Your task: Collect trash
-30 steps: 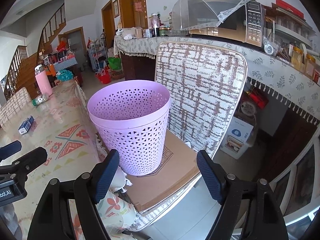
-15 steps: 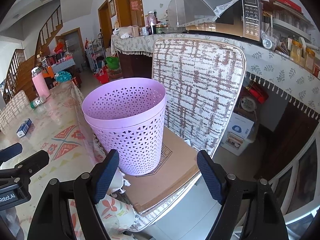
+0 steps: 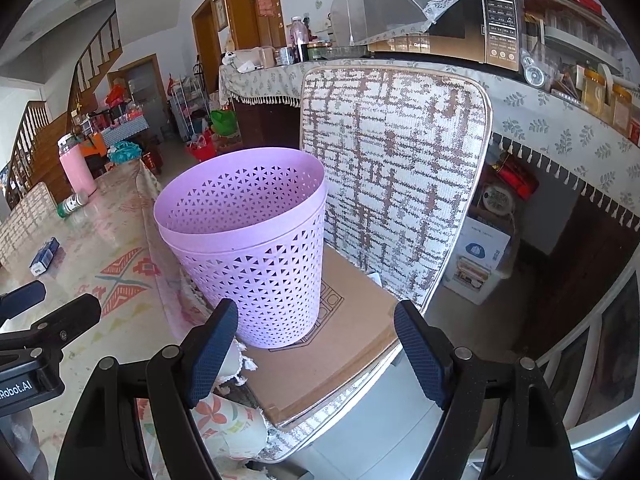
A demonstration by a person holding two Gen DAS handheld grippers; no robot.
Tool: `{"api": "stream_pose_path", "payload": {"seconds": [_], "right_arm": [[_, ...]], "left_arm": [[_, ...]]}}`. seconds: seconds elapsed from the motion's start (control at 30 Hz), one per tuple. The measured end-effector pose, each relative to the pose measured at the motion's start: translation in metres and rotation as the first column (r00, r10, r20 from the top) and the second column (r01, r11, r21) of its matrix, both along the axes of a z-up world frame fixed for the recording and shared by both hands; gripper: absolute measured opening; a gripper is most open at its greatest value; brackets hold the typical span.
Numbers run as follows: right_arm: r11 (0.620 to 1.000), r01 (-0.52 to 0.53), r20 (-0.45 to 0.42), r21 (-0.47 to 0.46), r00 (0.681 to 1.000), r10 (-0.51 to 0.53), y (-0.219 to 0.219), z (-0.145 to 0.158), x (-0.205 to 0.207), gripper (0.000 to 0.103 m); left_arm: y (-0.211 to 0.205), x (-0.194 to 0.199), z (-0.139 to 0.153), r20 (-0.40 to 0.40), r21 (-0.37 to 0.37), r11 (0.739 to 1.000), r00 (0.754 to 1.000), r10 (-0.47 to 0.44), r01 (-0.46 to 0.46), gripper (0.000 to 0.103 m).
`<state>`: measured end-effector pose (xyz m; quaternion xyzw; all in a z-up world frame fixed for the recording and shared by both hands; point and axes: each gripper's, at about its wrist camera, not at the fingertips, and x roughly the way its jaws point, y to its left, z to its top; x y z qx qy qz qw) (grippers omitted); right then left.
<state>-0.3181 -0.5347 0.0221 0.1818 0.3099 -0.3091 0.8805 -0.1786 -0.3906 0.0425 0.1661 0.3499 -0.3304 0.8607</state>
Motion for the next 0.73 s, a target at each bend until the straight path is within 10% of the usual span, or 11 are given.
{"api": "stream_pose_path", "payload": {"seconds": [0.73], "right_arm": [[1.000, 0.030, 0.012, -0.009, 0.999, -0.030, 0.000, 0.011, -0.011, 0.084]], "left_arm": [[-0.010, -0.008, 0.012, 0.004, -0.025, 0.999, 0.999, -0.043, 0.043, 0.100]]}}
